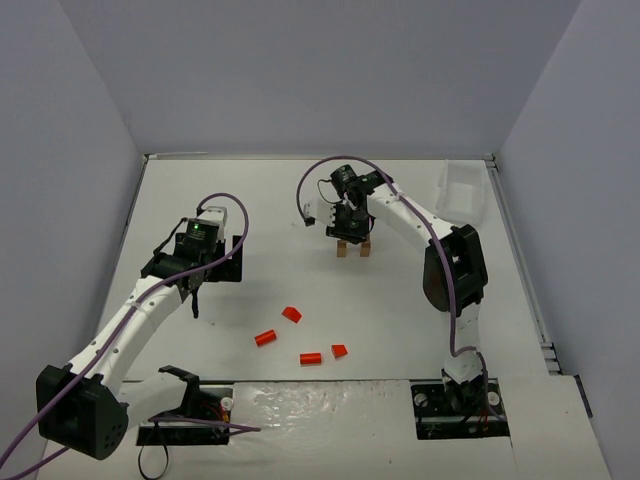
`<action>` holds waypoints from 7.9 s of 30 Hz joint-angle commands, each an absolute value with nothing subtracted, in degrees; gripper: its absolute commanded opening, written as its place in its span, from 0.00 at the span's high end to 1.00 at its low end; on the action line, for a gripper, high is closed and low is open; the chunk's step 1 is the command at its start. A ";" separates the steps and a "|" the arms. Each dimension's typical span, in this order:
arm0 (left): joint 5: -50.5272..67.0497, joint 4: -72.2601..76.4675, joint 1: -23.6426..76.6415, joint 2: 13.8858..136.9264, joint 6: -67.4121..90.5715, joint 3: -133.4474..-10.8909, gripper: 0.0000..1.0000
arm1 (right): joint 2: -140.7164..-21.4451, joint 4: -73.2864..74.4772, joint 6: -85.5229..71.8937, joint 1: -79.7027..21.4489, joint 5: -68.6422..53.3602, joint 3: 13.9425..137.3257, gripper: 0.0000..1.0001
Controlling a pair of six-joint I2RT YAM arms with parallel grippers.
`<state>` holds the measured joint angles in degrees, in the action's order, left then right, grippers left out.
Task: Build the wood block tower
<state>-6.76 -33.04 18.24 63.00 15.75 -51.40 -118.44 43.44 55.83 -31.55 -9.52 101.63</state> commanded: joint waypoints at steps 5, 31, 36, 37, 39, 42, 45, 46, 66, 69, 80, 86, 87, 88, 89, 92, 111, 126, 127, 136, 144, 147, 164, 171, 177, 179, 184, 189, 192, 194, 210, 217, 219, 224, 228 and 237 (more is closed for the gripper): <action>-7.78 -30.23 17.75 62.66 15.34 -52.07 0.08 | -118.21 43.46 56.65 -31.82 -9.71 101.11 0.83; -7.91 -30.32 17.75 62.14 15.38 -51.94 0.08 | -119.01 42.98 56.87 -31.73 -10.01 101.07 0.76; -8.00 -30.41 17.75 62.04 15.38 -51.94 0.08 | -119.10 42.89 56.94 -31.73 -9.93 100.90 0.76; -8.00 -30.41 17.75 61.99 15.38 -51.94 0.08 | -119.15 42.89 56.90 -31.73 -9.93 100.90 0.76; -8.00 -30.32 17.75 61.90 15.38 -51.94 0.08 | -119.18 42.87 56.87 -31.75 -9.96 100.90 0.75; -8.01 -30.32 17.75 61.89 15.38 -51.93 0.08 | -119.18 42.80 56.87 -31.82 -10.18 101.06 0.75; -8.07 -30.41 17.75 61.95 15.38 -51.94 0.08 | -119.34 42.72 56.78 -31.82 -10.12 101.00 0.75; -8.09 -30.41 17.75 61.86 15.38 -51.89 0.08 | -119.41 42.71 56.78 -31.82 -10.16 100.94 0.75; -8.17 -30.41 17.75 61.61 15.38 -51.86 0.08 | -119.83 42.19 56.73 -31.77 -10.18 100.85 0.68; -8.17 -30.34 17.75 61.70 15.38 -51.86 0.08 | -119.66 42.19 56.69 -31.73 -9.89 100.66 0.68; -7.91 -30.37 17.75 61.26 15.56 -51.86 0.08 | -114.34 42.32 55.19 -31.90 -7.10 102.77 0.52; -7.12 -31.10 17.75 60.05 16.16 -52.23 0.08 | -105.08 42.10 50.44 -31.14 -5.89 105.88 0.45; -7.08 -31.36 17.75 59.79 16.33 -52.57 0.08 | -104.01 41.78 48.62 -30.78 -5.75 106.06 0.44; -6.98 -31.57 17.75 59.57 16.54 -52.90 0.08 | -102.25 40.82 45.47 -30.57 -5.32 105.75 0.43; -6.90 -31.81 17.75 59.37 16.78 -53.13 0.08 | -101.14 40.00 43.50 -30.33 -4.80 104.56 0.41; -6.72 -32.08 17.75 59.08 17.84 -54.04 0.08 | -96.99 34.91 33.30 -29.36 -0.87 99.50 0.39; -9.93 -33.13 17.75 56.82 14.33 -53.97 0.08 | -91.00 11.70 1.19 -15.73 -0.48 67.11 0.10; -12.48 -34.26 17.75 53.57 15.03 -52.03 0.08 | -100.35 6.11 0.02 -15.56 -1.30 66.61 0.00; -12.48 -34.15 17.75 53.82 15.02 -52.03 0.08 | -100.77 5.88 0.09 -15.56 -1.23 66.51 0.00; -12.65 -33.23 17.75 54.32 14.43 -51.94 0.08 | -103.59 5.36 0.70 -15.73 -1.50 66.01 0.00; -12.68 -32.98 17.75 54.78 14.30 -51.94 0.08 | -104.86 5.27 0.42 -15.93 -1.02 65.98 0.00; -12.75 -32.96 17.75 54.85 14.15 -51.94 0.08 | -105.30 5.27 0.35 -16.10 -1.32 65.83 0.00; -12.78 -32.92 17.75 55.02 14.11 -51.94 0.08 | -107.62 5.14 0.08 -16.74 -2.29 66.66 0.00; -12.74 -32.96 17.75 55.02 14.06 -51.94 0.08 | -108.10 5.01 -2.10 -16.79 -2.72 66.80 0.00; -12.74 -32.96 17.75 54.93 14.13 -51.94 0.08 | -108.41 5.01 -3.86 -16.79 -3.36 67.24 0.00; -12.83 -32.96 17.75 55.13 14.13 -51.94 0.08 | -108.65 5.01 -4.24 -16.79 -3.43 67.11 0.00; -12.74 -33.03 17.75 55.28 14.06 -52.03 0.08 | -108.63 5.01 -4.99 -16.71 -3.33 66.62 0.00; -12.66 -32.95 17.75 55.28 14.08 -52.03 0.08 | -108.81 5.01 -5.02 -16.79 -3.43 66.82 0.00; -12.74 -33.05 17.75 55.28 14.06 -52.03 0.08 | -108.90 5.01 -5.29 -16.79 -3.95 67.23 0.00; -12.74 -32.96 17.75 55.20 14.06 -52.03 0.08 | -108.81 5.01 -5.53 -16.79 -4.21 67.32 0.00; -12.66 -32.96 17.75 55.11 14.06 -52.03 0.08 | -109.16 5.01 -5.54 -16.87 -5.27 67.94 0.00; -12.66 -32.93 17.75 55.08 14.06 -52.01 0.08 | -109.01 5.07 -5.60 -16.85 -5.34 68.11 0.00; -12.62 -32.96 17.75 55.11 14.06 -52.03 0.08 | -108.98 5.05 -5.70 -16.87 -5.52 68.12 0.00; -12.57 -32.96 17.75 55.20 14.06 -52.03 0.08 | -109.06 5.10 -5.89 -16.96 -5.79 67.94 0.00; -12.57 -32.96 17.75 55.17 14.06 -51.97 0.08 | -108.99 5.10 -6.17 -17.05 -5.91 68.03 0.00; -12.57 -32.91 17.75 54.97 14.11 -51.99 0.08 | -109.29 5.05 -6.50 -17.36 -6.24 68.42 0.00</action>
<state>-11.91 -35.65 18.24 55.24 14.95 -51.62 -108.55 4.47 -4.78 -16.63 -3.68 66.89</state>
